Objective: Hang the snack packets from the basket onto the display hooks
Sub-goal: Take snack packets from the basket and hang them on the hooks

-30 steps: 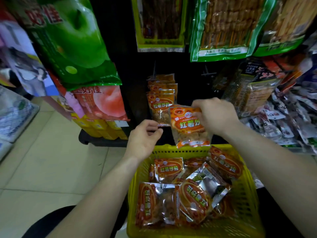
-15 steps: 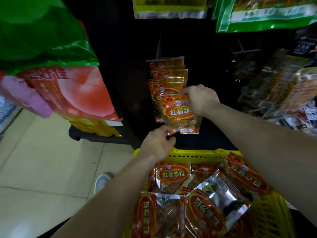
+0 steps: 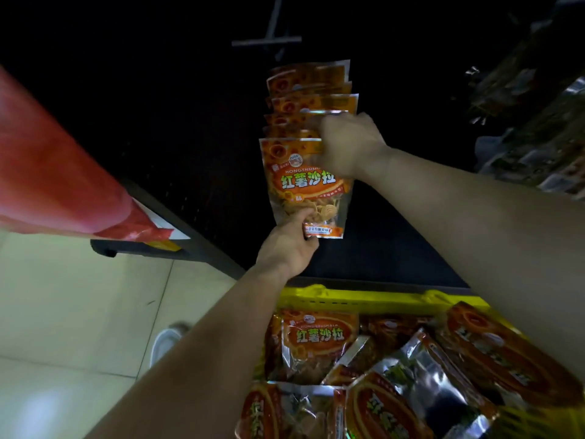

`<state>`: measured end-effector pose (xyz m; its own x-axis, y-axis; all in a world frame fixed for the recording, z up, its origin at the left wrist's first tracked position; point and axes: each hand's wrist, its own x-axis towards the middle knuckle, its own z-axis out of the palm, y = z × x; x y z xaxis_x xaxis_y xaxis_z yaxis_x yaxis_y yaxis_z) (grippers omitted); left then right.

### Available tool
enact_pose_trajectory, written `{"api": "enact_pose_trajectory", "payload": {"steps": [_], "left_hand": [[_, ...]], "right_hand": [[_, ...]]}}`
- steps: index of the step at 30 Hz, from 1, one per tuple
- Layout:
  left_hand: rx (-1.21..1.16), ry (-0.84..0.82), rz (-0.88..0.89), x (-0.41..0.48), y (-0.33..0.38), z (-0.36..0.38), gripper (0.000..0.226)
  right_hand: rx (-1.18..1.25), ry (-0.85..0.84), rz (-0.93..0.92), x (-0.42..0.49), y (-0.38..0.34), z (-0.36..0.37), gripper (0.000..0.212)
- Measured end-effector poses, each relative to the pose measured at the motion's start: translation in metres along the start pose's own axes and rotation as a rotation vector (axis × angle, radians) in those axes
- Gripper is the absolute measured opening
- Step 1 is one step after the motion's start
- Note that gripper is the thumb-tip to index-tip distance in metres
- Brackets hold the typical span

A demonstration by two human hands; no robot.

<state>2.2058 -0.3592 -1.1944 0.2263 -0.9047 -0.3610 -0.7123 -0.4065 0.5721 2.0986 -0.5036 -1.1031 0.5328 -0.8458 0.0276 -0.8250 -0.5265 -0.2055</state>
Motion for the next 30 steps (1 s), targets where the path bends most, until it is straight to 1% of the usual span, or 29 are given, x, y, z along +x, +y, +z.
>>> {"api": "enact_pose_trajectory", "payload": {"steps": [3, 8, 12, 16, 21, 26, 30], "left_hand": [[0.006, -0.038, -0.011, -0.002, -0.006, 0.001, 0.061], [0.007, -0.034, 0.003, -0.013, -0.001, -0.003, 0.064], [0.003, -0.039, 0.029, -0.032, 0.007, -0.018, 0.063], [0.022, -0.007, 0.049, -0.067, 0.015, -0.041, 0.059], [0.084, 0.037, 0.049, -0.125, 0.024, -0.061, 0.059], [0.138, 0.013, 0.037, -0.180, 0.014, -0.041, 0.061], [0.138, -0.081, 0.007, -0.210, -0.005, -0.006, 0.063]], "right_hand": [[-0.065, 0.013, 0.033, -0.011, 0.008, 0.002, 0.077], [-0.141, 0.065, 0.050, -0.035, 0.014, -0.005, 0.089], [-0.126, 0.048, 0.080, -0.059, 0.011, -0.024, 0.086], [-0.060, 0.035, 0.107, -0.099, 0.007, -0.049, 0.075], [-0.016, -0.043, 0.187, -0.167, 0.002, -0.074, 0.078], [0.054, -0.146, 0.244, -0.249, 0.010, -0.063, 0.072], [0.093, -0.268, 0.313, -0.309, 0.027, -0.028, 0.068]]}}
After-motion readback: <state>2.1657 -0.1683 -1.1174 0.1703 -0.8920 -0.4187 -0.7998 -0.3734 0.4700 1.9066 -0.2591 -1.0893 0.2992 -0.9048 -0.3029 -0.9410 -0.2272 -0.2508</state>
